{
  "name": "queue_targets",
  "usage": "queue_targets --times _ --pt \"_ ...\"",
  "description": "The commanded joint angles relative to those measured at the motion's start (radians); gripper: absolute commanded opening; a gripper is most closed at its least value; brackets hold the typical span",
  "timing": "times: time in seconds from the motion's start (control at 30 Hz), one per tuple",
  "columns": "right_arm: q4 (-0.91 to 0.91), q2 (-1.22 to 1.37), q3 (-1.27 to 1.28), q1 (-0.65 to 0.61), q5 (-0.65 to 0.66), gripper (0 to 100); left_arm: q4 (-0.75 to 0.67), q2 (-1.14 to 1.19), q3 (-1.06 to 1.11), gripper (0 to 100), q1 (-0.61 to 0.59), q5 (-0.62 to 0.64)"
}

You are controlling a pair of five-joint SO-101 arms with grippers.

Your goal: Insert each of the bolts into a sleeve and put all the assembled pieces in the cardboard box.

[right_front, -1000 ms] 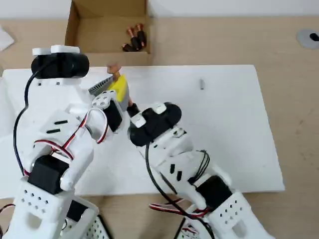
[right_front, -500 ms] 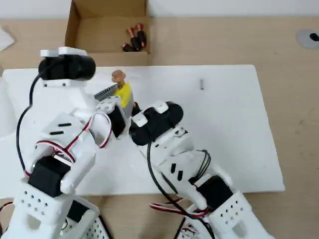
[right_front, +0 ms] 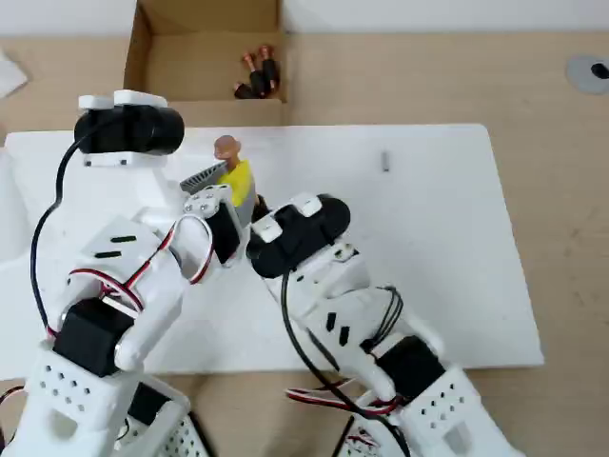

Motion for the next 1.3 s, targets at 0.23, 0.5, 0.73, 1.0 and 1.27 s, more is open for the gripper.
queue_targets --times 0.23,0.5,0.73,1.0,1.27 --pt "-0.023 0.004 -0.047 0.012 -0.005 0.9 0.074 -0.012 -0.083 9 0.028 0.011" --pt "-0.023 0.004 -0.044 0.012 -0.005 0.9 0.219 -0.01 -0.21 10 0.02 0.003" --pt "-0.023 0.005 -0.044 0.012 -0.005 0.9 0.396 -0.001 -0.404 14 0.02 0.003" --pt "-0.029 0.259 -0.202 0.127 -0.06 0.9 0.414 -0.001 -0.479 14 -0.114 0.008" --pt "-0.023 0.616 -0.476 0.2 -0.104 0.9 0.42 -0.005 -0.479 14 -0.153 0.002"
